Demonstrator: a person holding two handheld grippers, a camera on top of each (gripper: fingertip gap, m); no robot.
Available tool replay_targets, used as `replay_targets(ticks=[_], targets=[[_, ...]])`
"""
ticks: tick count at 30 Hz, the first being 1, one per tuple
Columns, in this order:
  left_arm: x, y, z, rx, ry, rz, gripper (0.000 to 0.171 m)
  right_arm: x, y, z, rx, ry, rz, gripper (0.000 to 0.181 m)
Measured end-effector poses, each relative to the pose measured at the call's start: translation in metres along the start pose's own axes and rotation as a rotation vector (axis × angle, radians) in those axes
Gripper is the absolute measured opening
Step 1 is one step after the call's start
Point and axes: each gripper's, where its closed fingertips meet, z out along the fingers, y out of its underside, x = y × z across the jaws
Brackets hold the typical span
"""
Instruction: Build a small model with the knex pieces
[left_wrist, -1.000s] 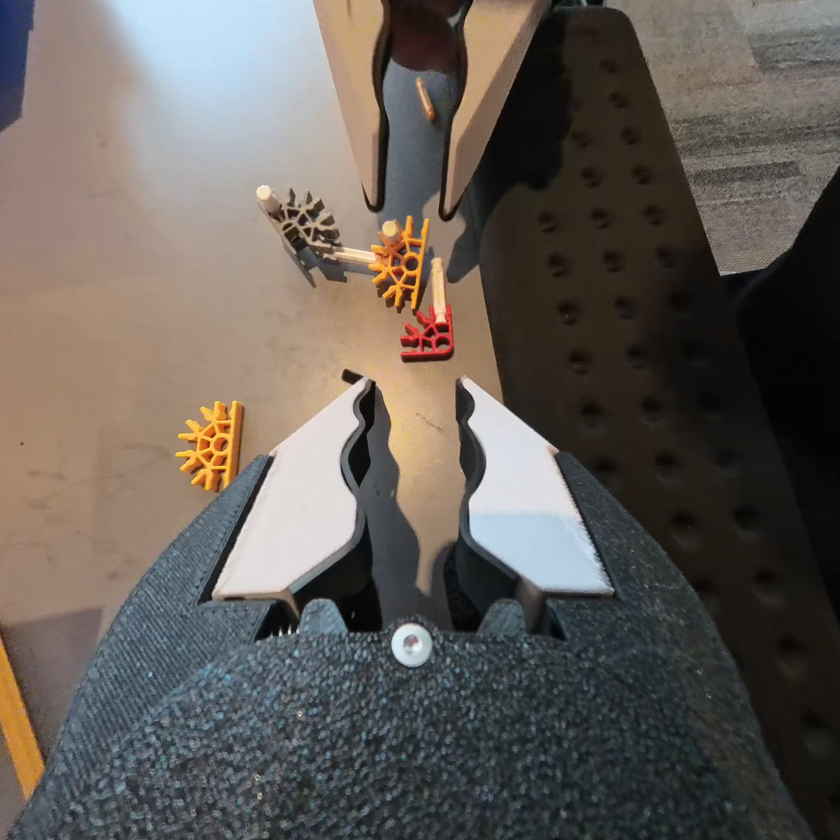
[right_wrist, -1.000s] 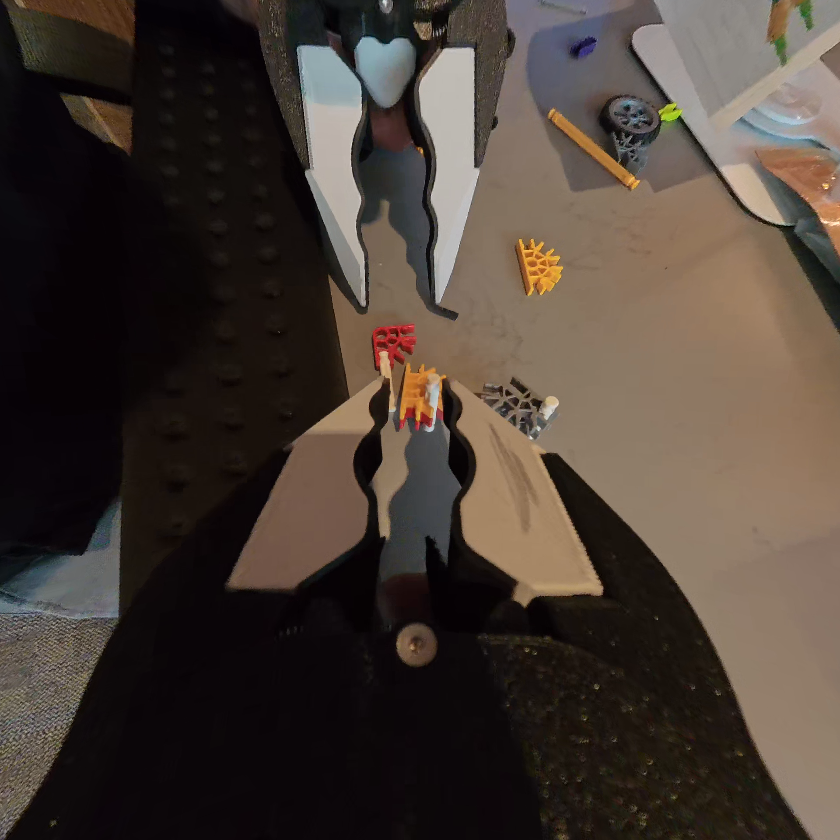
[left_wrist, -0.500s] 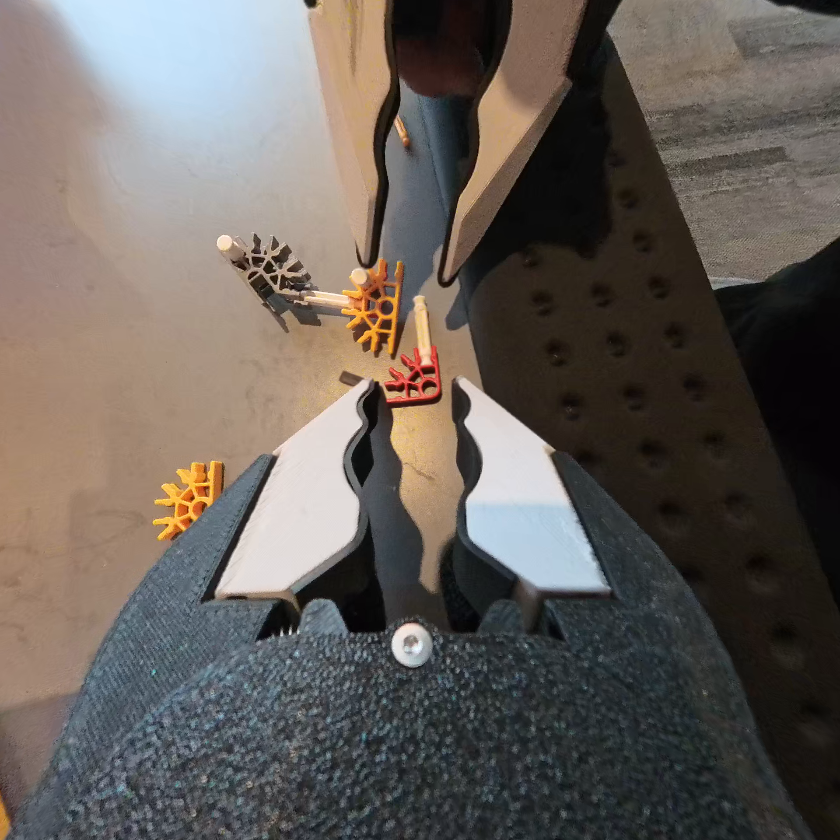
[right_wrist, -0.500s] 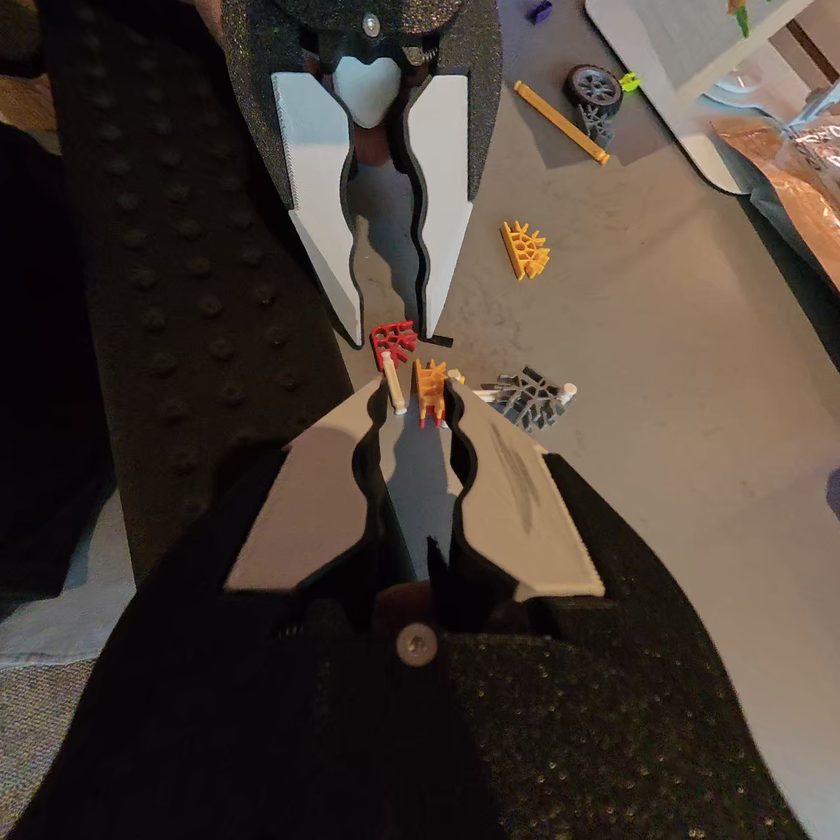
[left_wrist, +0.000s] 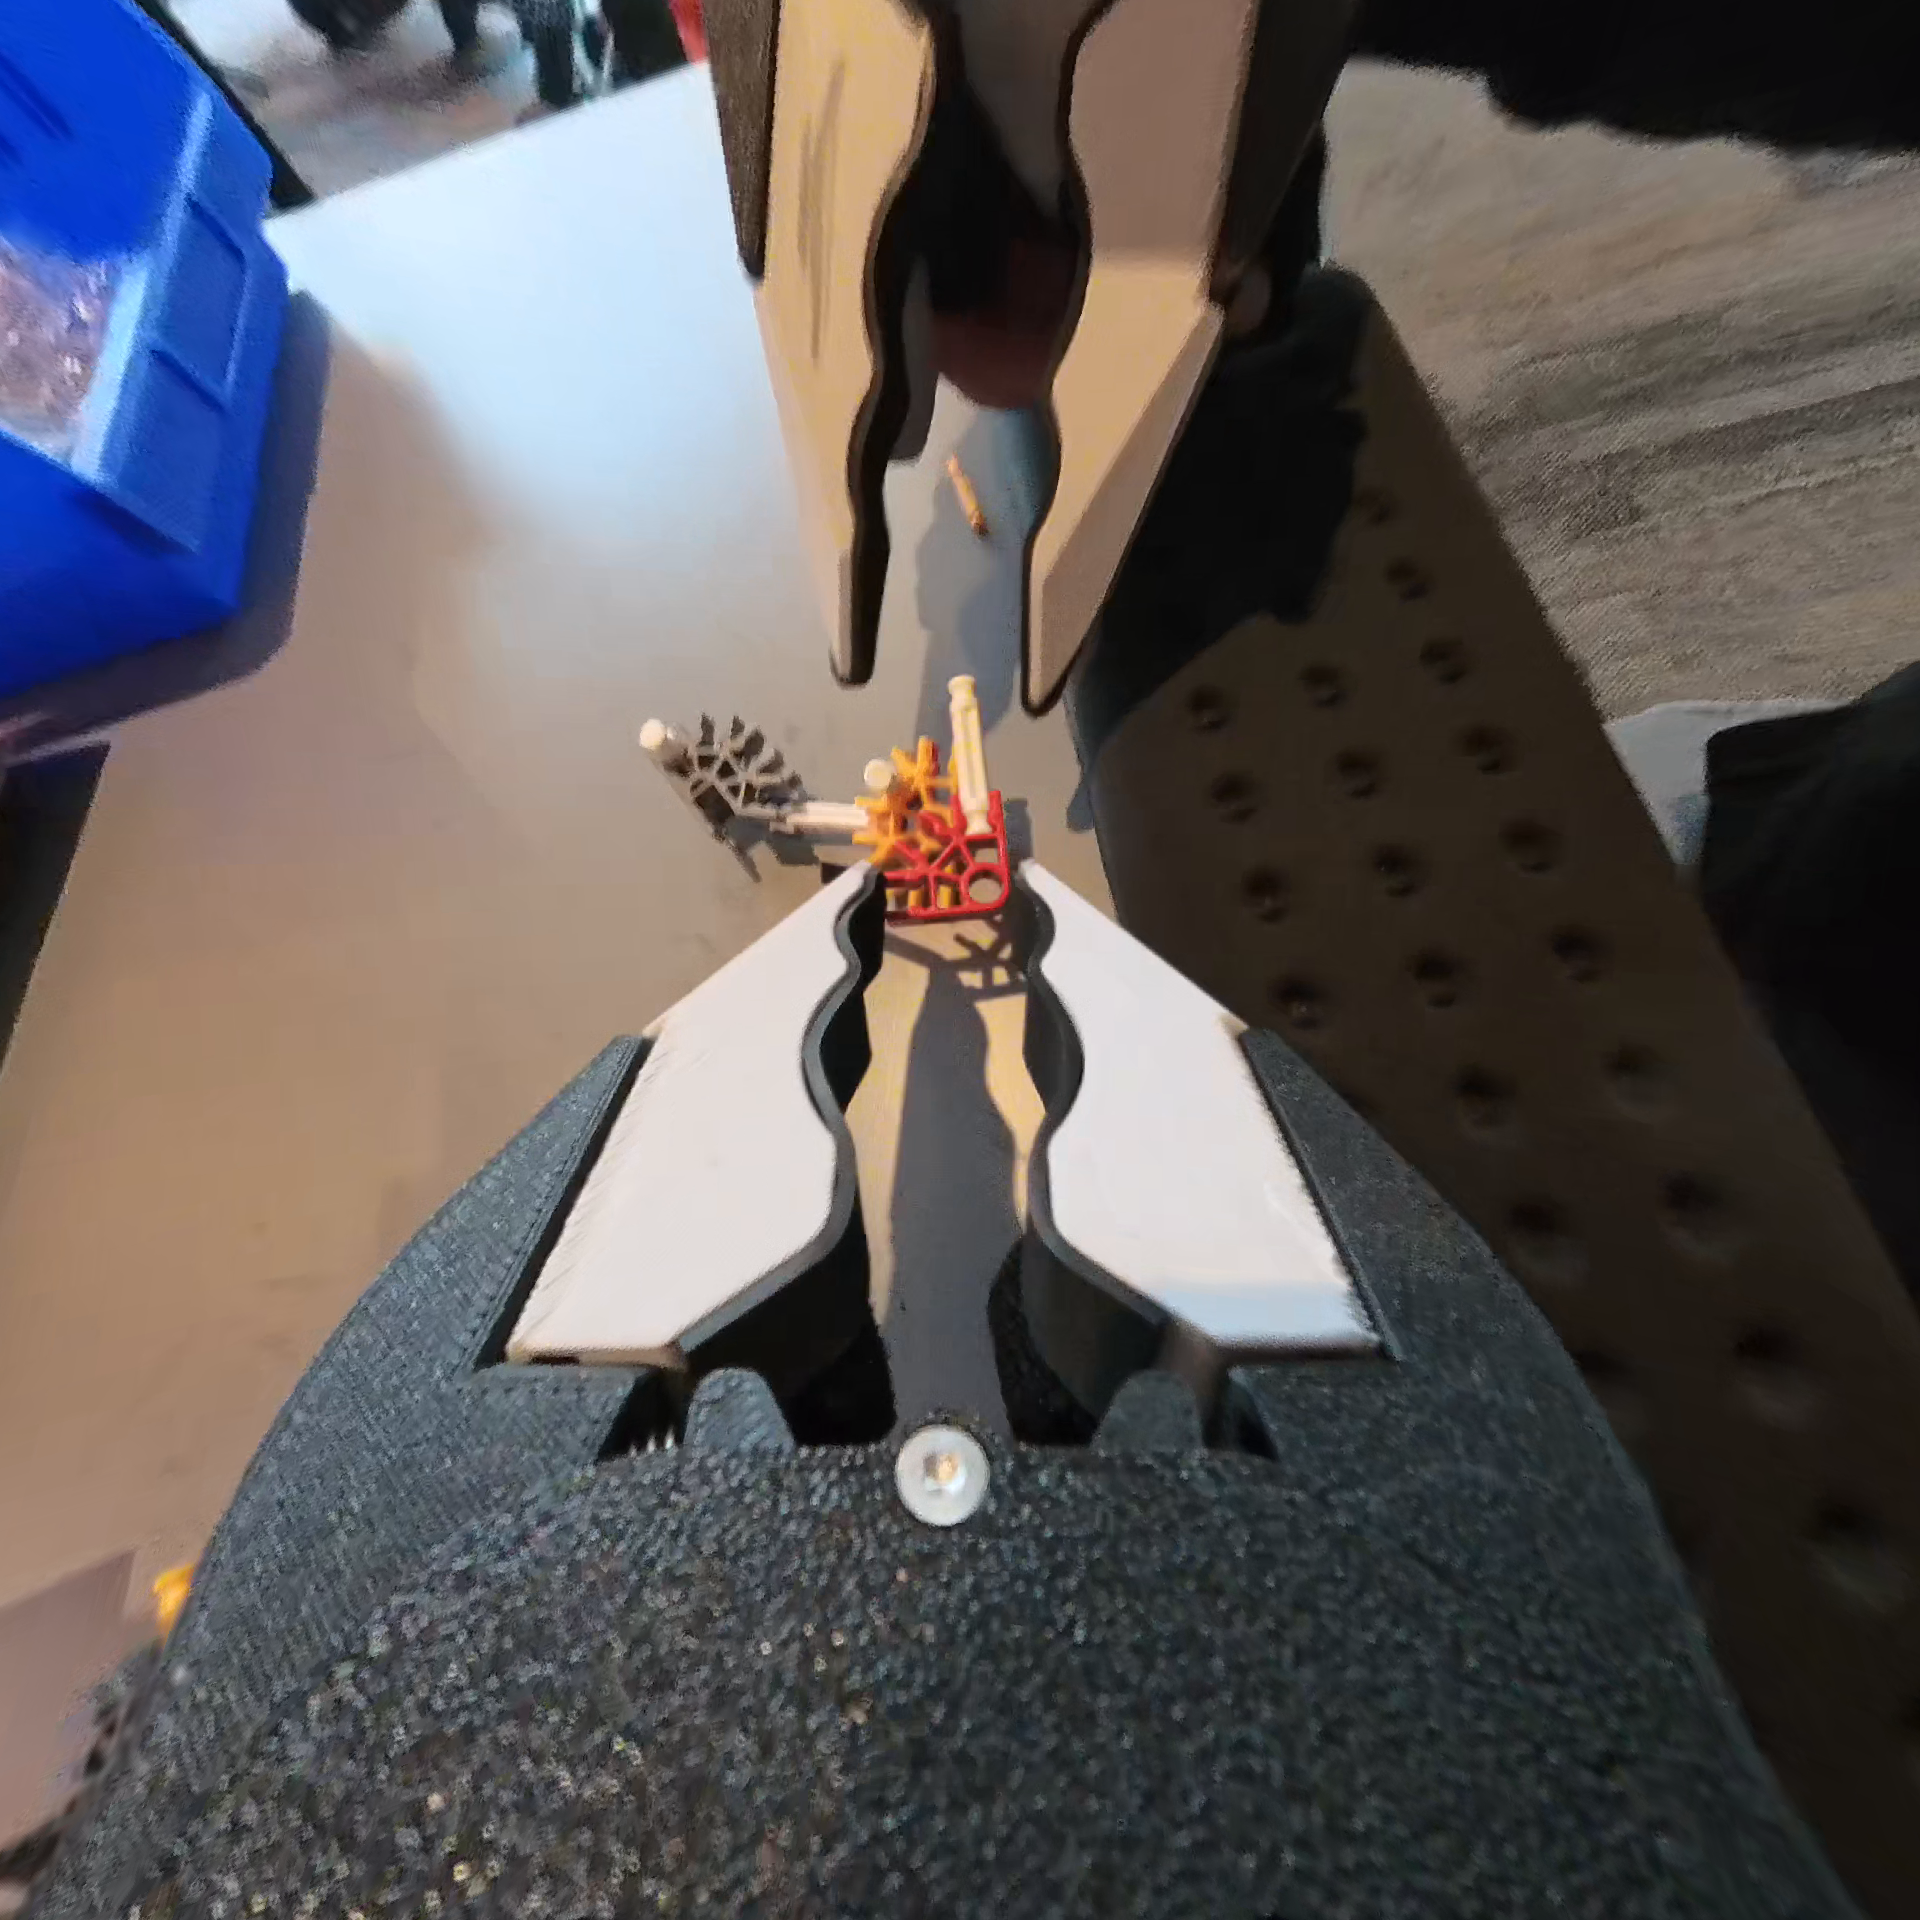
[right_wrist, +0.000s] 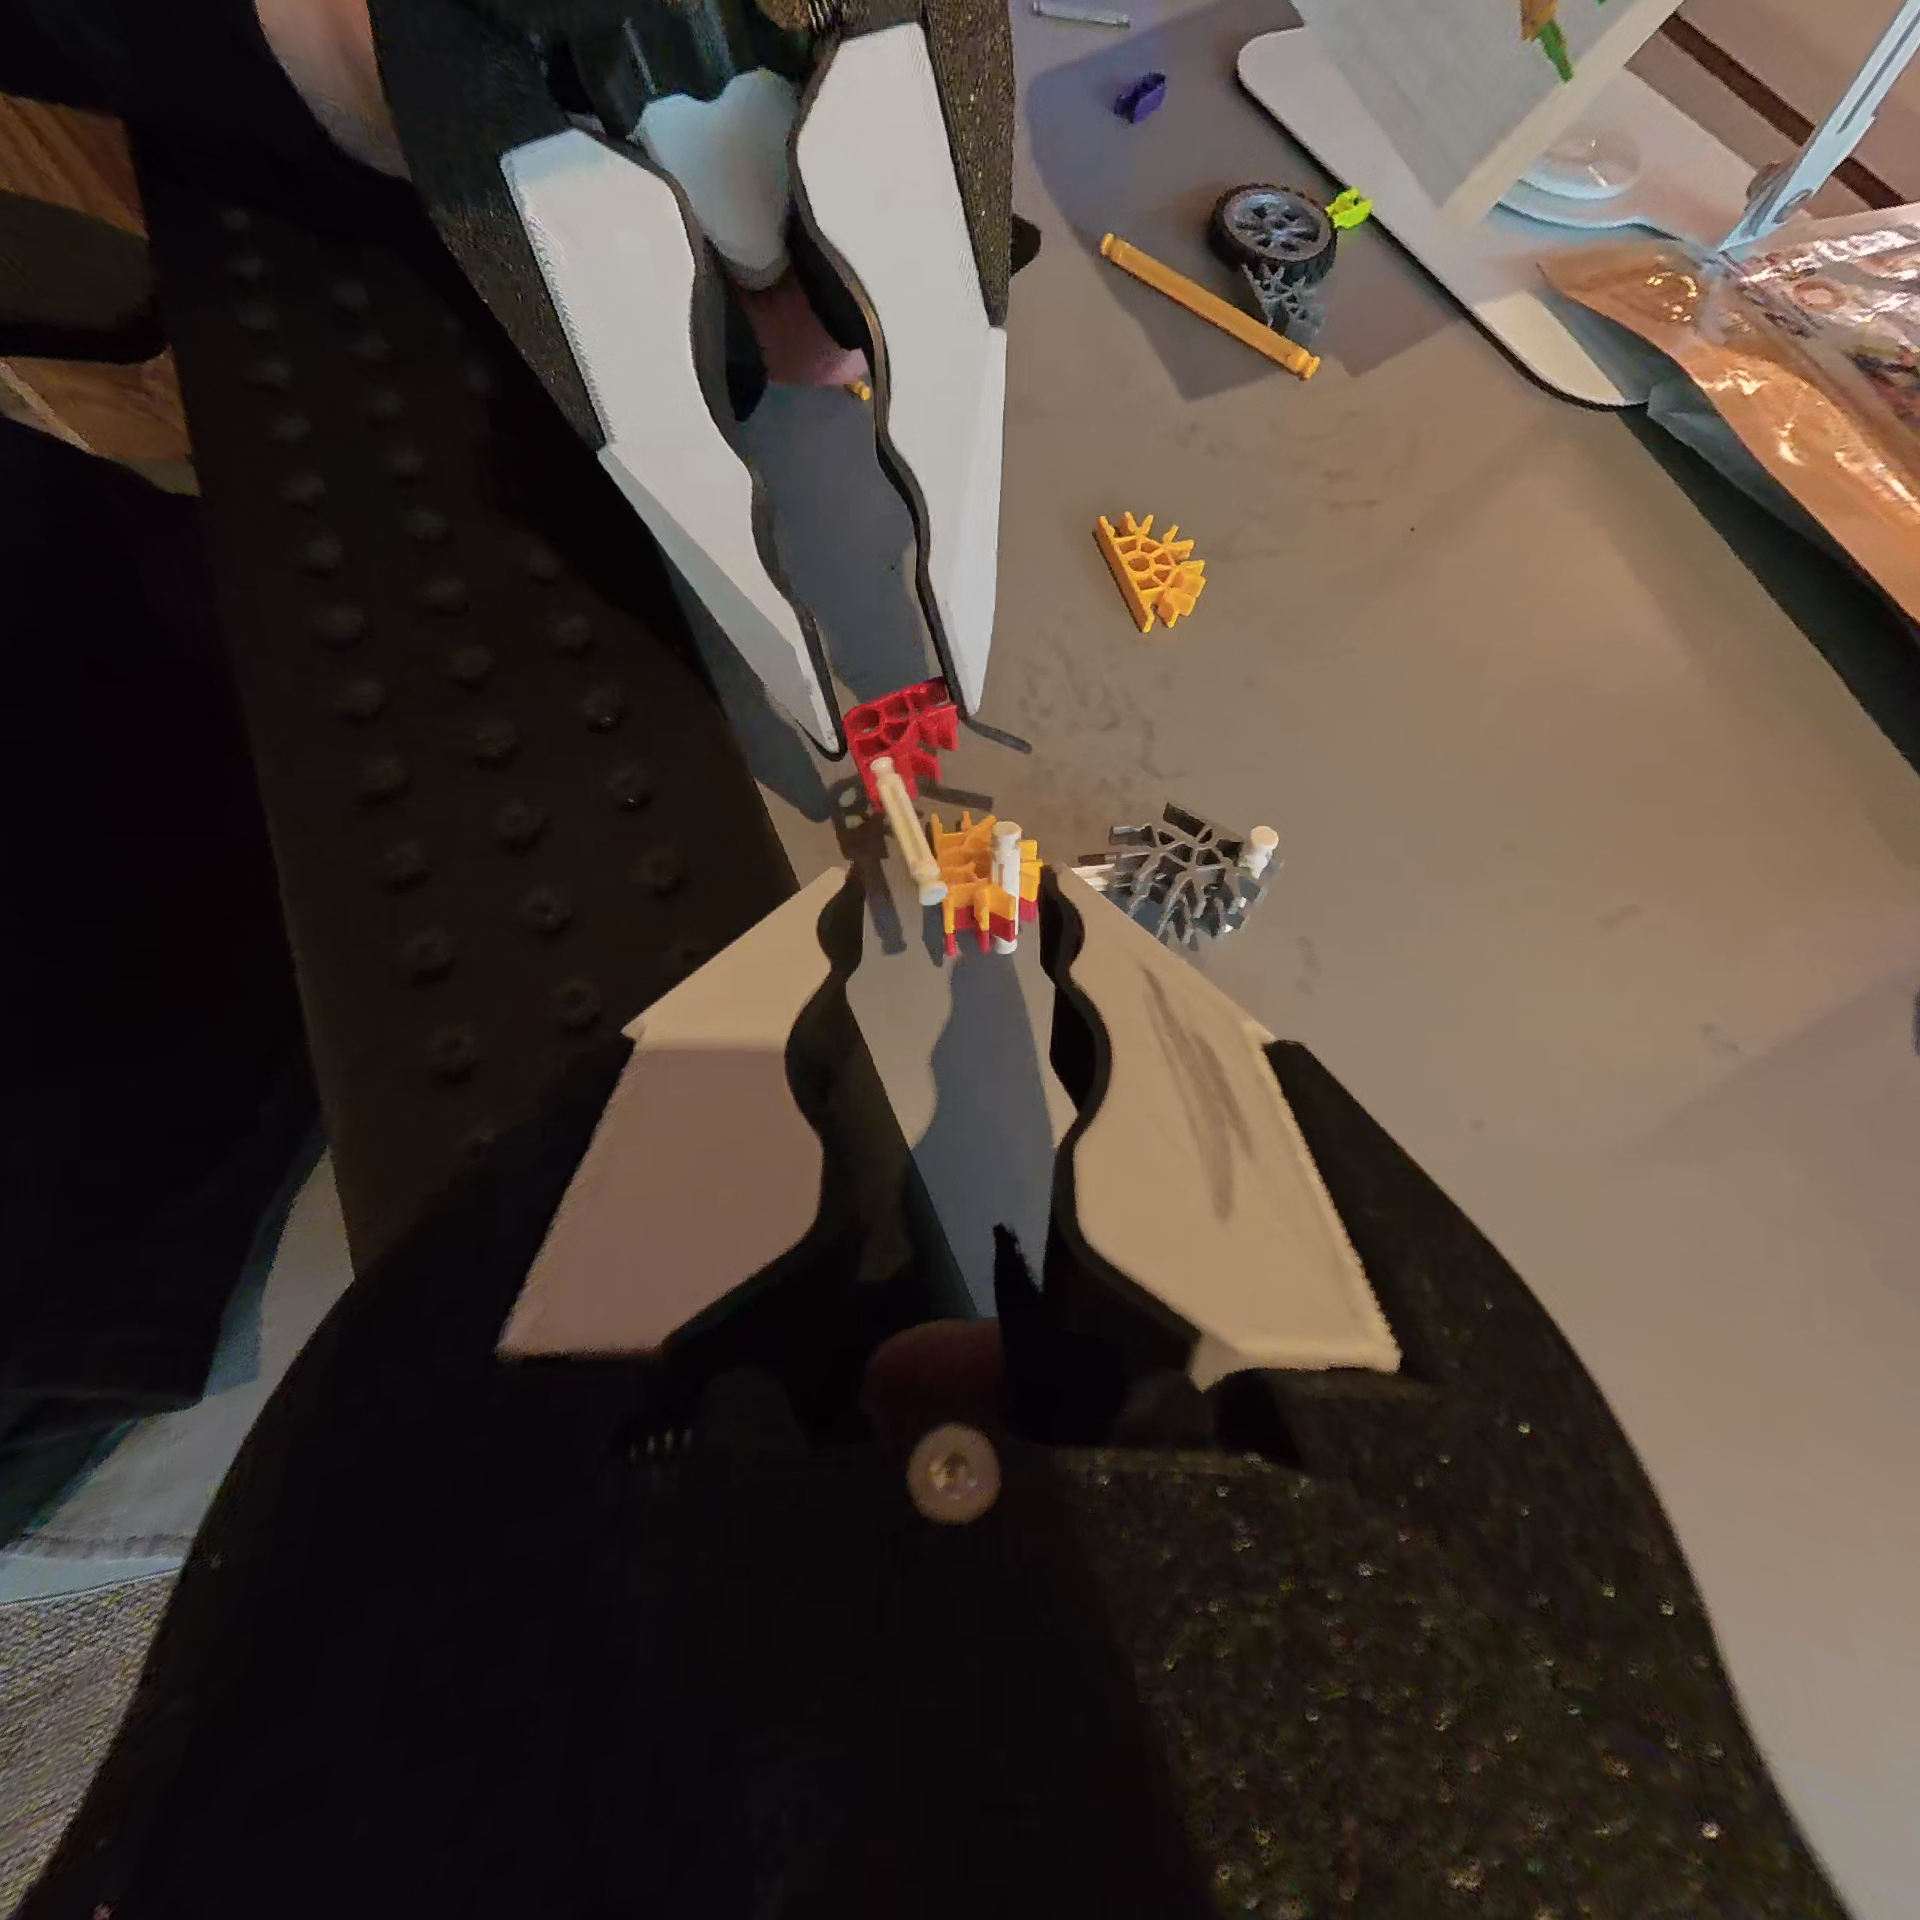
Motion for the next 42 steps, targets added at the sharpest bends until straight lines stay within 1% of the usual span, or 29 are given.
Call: replay_targets(ticks=[5, 8, 12, 15, 17, 19, 21, 25, 27, 30, 32, 39, 42], targets=[[-0.009, -0.022, 0.006, 0.097, -0.023, 0.000, 0.021, 0.001, -0.001, 0.002, 0.000, -0.023, 0.011, 0.036], [-0.011, -0.013, 0.014, 0.050, -0.017, -0.003, 0.022, 0.002, -0.001, 0.004, -0.002, -0.029, 0.012, 0.036], [-0.012, -0.006, 0.016, 0.035, 0.005, -0.031, 0.022, 0.002, 0.003, 0.008, -0.038, -0.051, 0.016, 0.036], [-0.009, -0.011, 0.016, 0.061, 0.020, -0.025, 0.021, 0.000, 0.006, 0.012, -0.062, -0.072, 0.015, 0.037], [-0.009, -0.007, 0.020, 0.043, 0.013, -0.023, 0.022, 0.001, 0.005, 0.012, -0.060, -0.076, 0.014, 0.037], [-0.011, -0.019, 0.014, 0.098, -0.014, -0.002, 0.021, 0.000, 0.006, 0.013, -0.070, -0.088, 0.022, 0.037], [-0.012, -0.014, 0.018, 0.066, -0.012, -0.014, 0.022, -0.002, 0.009, 0.014, -0.084, -0.104, 0.025, 0.036], [-0.010, -0.012, 0.022, 0.047, -0.003, -0.006, 0.022, -0.001, 0.009, 0.016, -0.096, -0.110, 0.032, 0.036], [-0.010, -0.012, 0.022, 0.053, 0.007, -0.027, 0.021, -0.002, 0.009, 0.016, -0.094, -0.111, 0.033, 0.036], [-0.010, -0.013, 0.020, 0.057, 0.001, -0.011, 0.021, -0.003, 0.009, 0.015, -0.092, -0.122, 0.029, 0.030], [-0.010, -0.012, 0.020, 0.054, 0.011, -0.034, 0.021, -0.003, 0.010, 0.015, -0.091, -0.121, 0.030, 0.030], [-0.010, -0.007, 0.018, 0.018, 0.009, -0.017, 0.021, -0.003, 0.009, 0.015, -0.085, -0.130, 0.037, 0.030], [-0.007, -0.006, 0.020, 0.001, 0.032, -0.025, 0.021, -0.004, 0.008, 0.014, -0.075, -0.141, 0.043, 0.032]])
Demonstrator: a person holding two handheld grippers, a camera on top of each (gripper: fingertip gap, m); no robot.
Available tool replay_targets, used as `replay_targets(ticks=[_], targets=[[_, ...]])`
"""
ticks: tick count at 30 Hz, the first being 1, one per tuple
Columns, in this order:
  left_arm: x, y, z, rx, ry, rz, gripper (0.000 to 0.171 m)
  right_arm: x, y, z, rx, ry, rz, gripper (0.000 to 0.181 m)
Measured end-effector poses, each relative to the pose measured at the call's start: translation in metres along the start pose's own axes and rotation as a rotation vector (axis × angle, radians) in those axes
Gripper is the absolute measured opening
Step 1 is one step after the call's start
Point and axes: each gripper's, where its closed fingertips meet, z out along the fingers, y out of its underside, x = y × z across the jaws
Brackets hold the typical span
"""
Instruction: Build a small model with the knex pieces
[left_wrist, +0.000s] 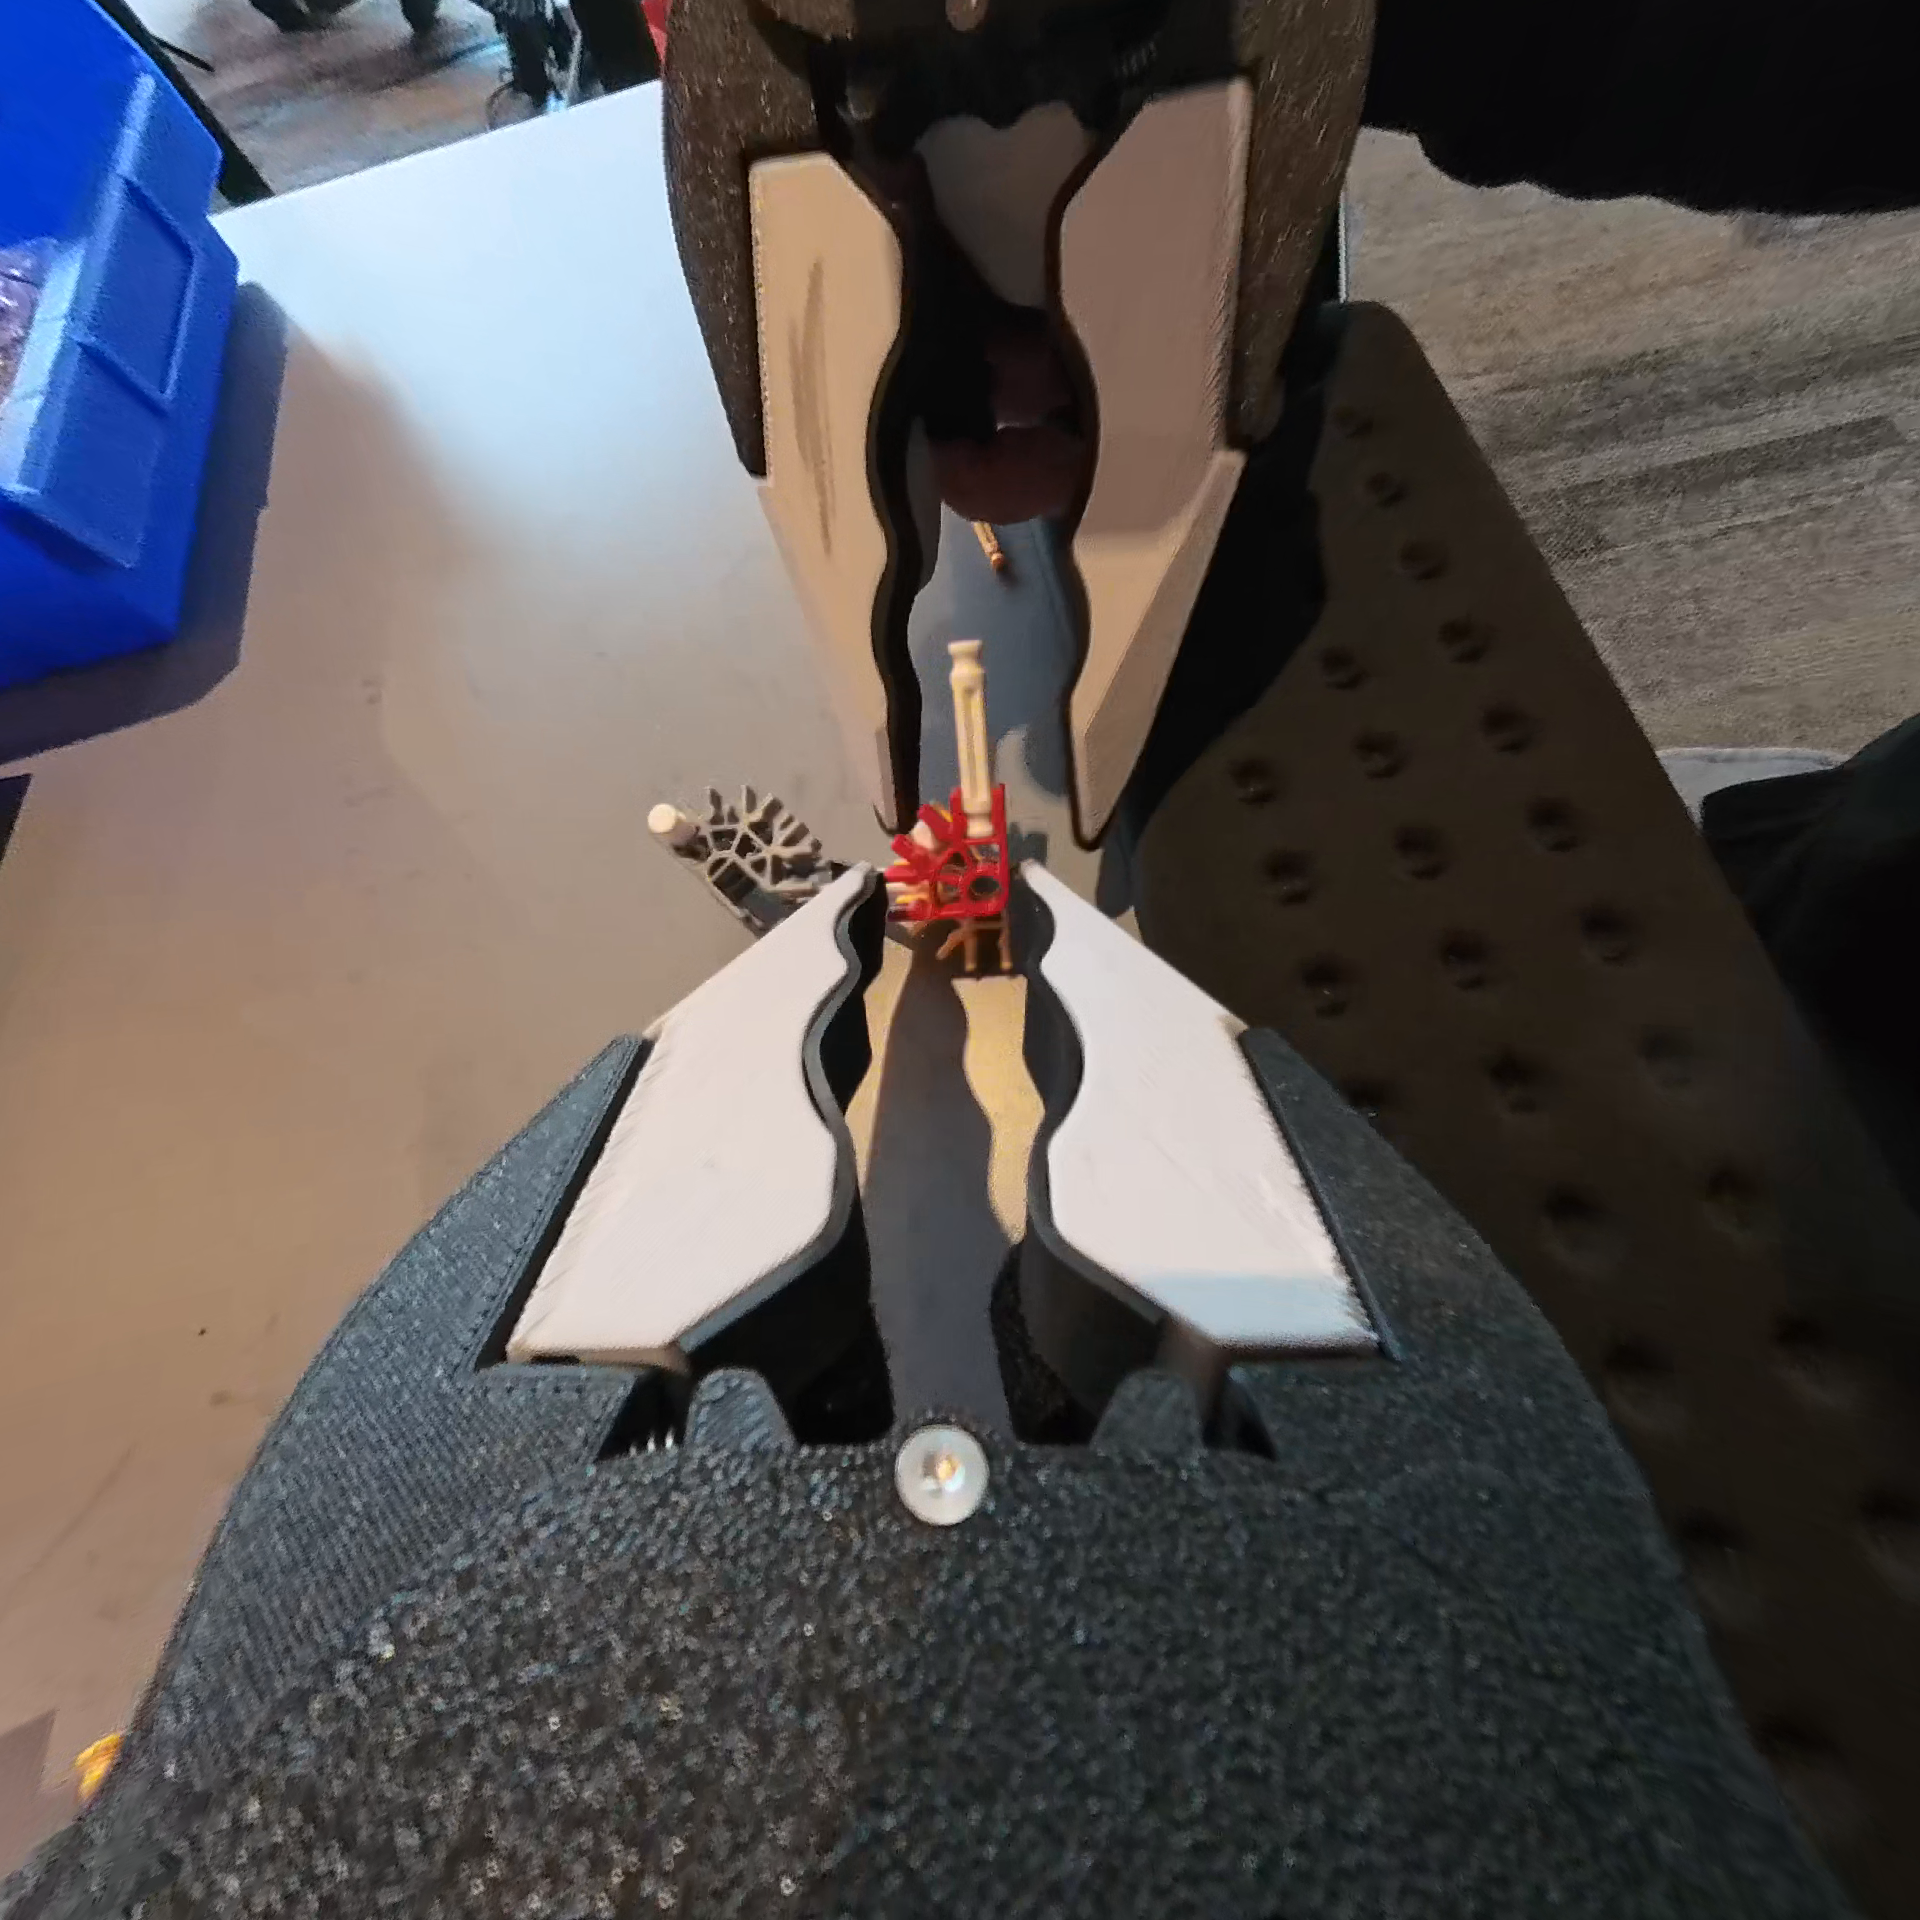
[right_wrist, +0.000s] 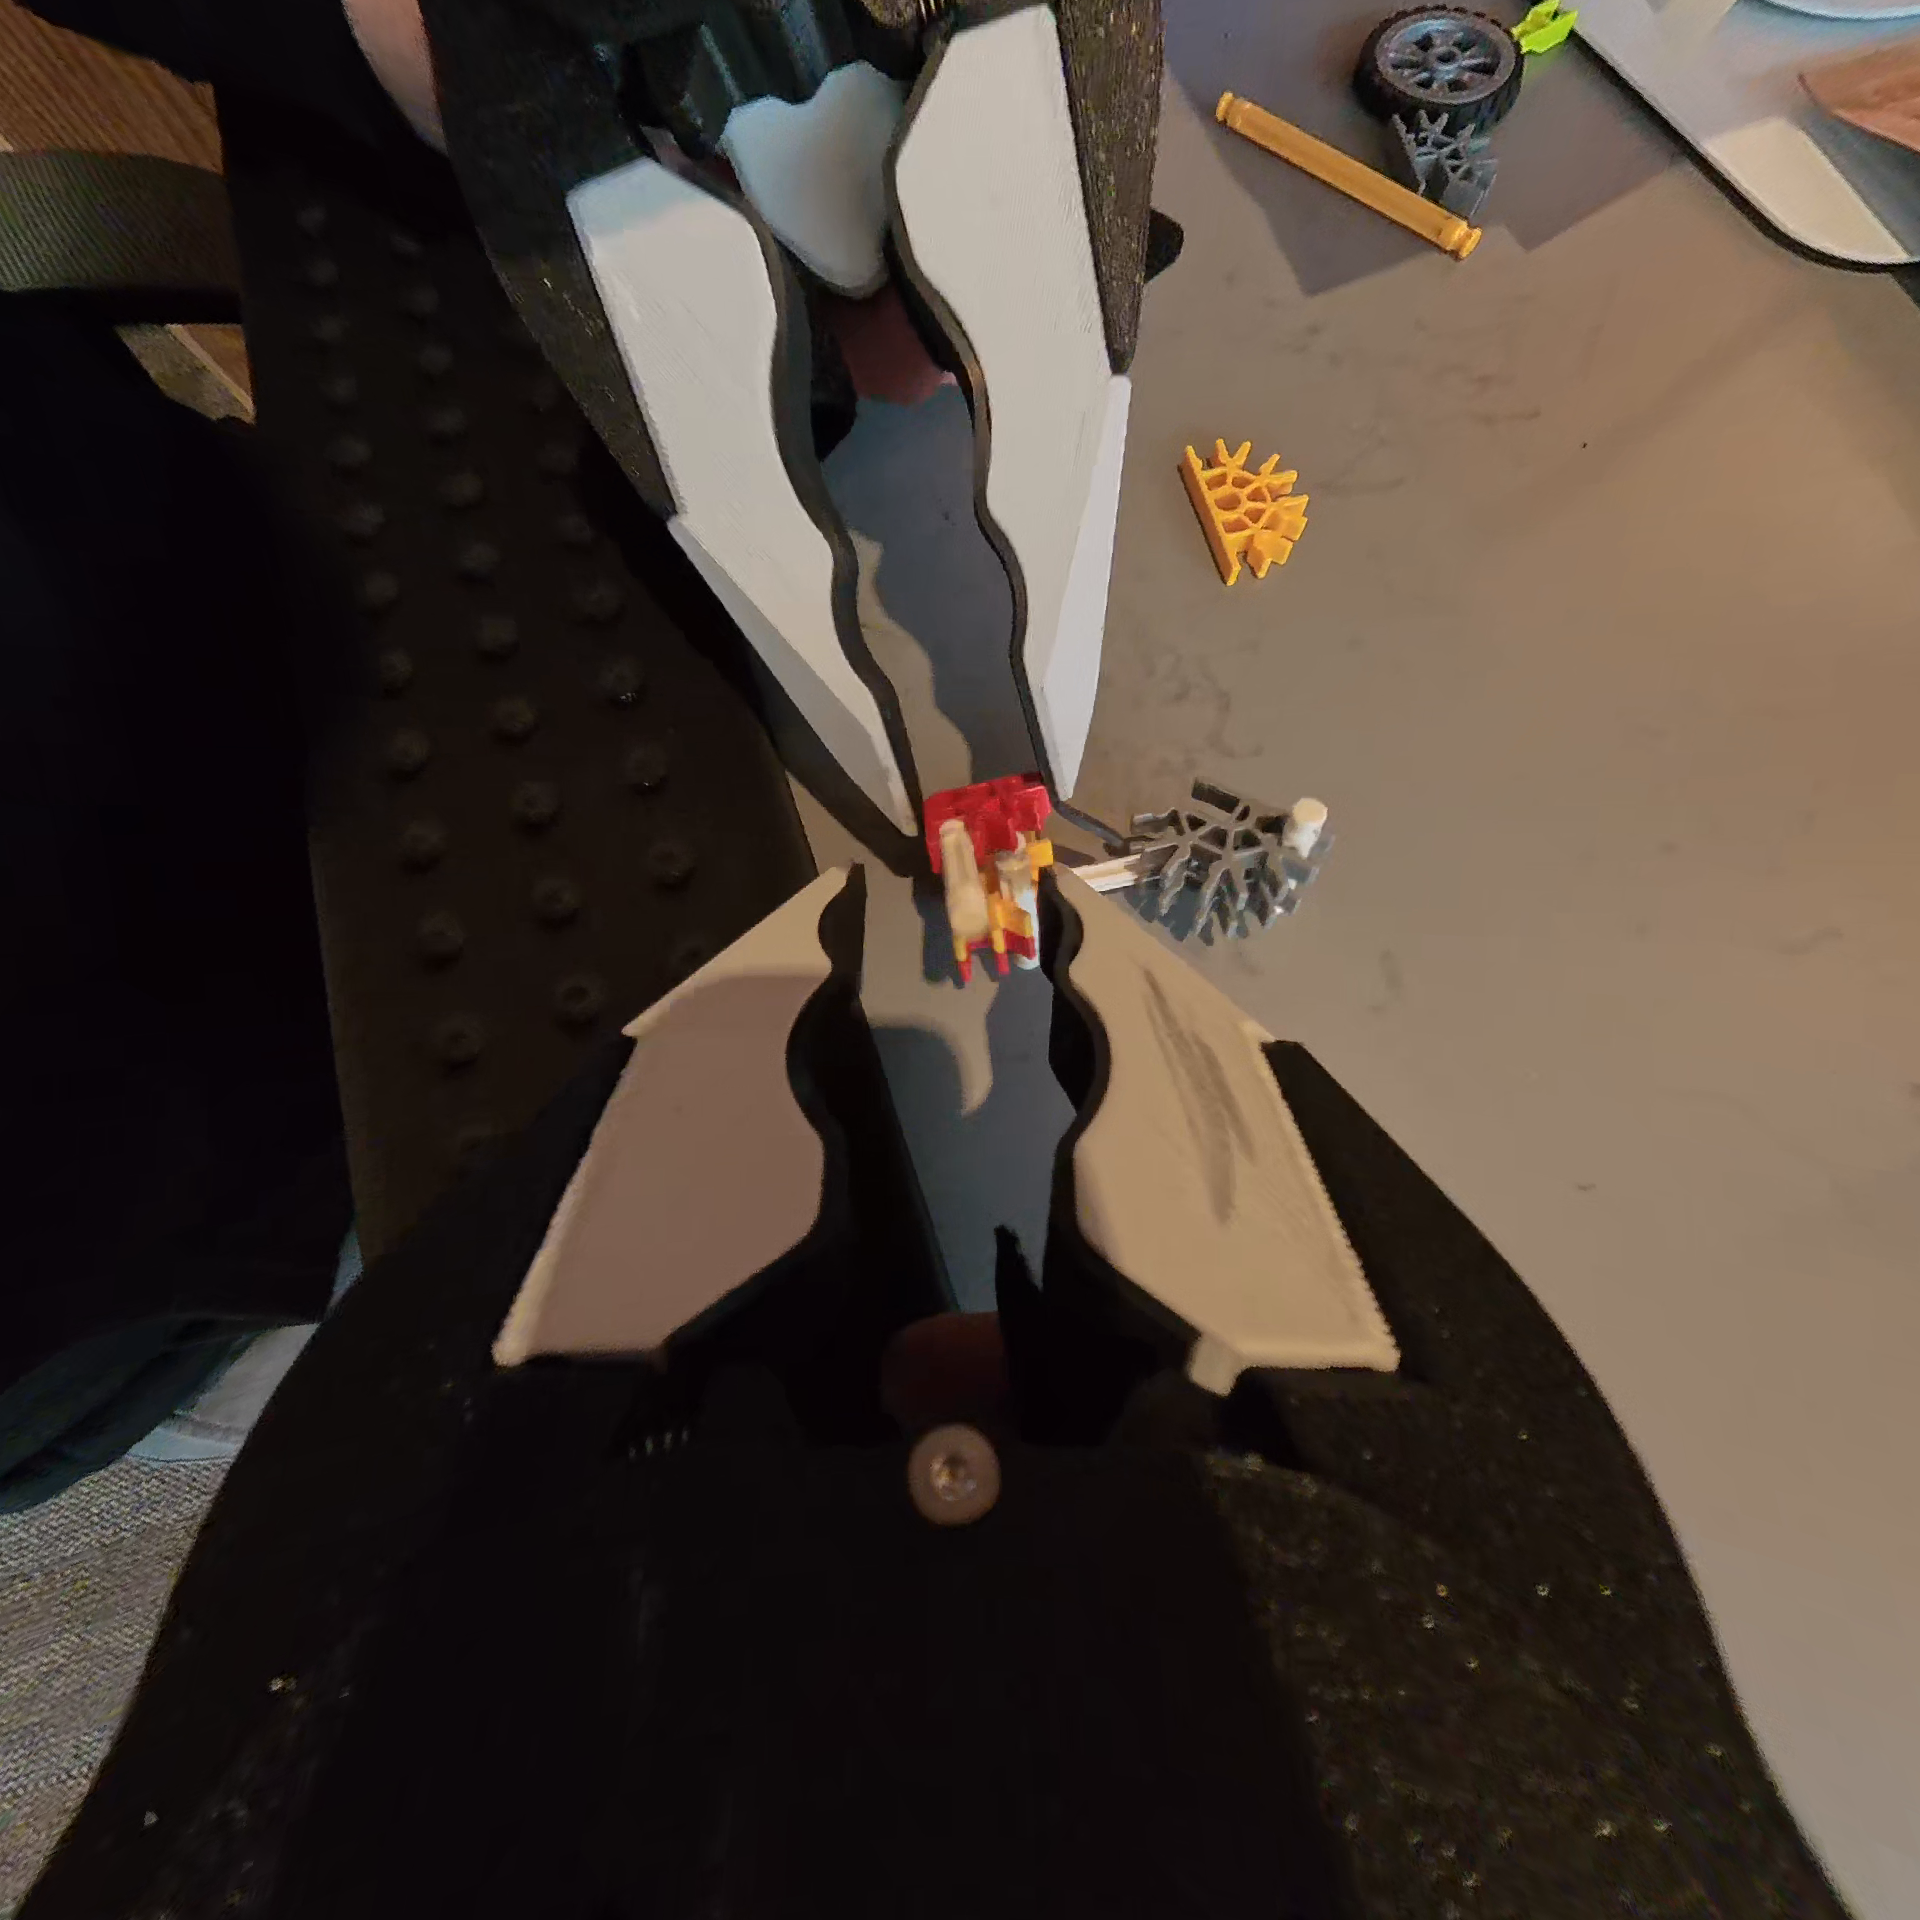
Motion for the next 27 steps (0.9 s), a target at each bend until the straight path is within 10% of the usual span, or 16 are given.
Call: replay_targets(ticks=[27], targets=[[0.002, -0.001, 0.006, -0.060, -0.034, 0.012, 0.021, 0.005, -0.004, -0.014, 0.089, -0.036, 0.207, 0.024]])
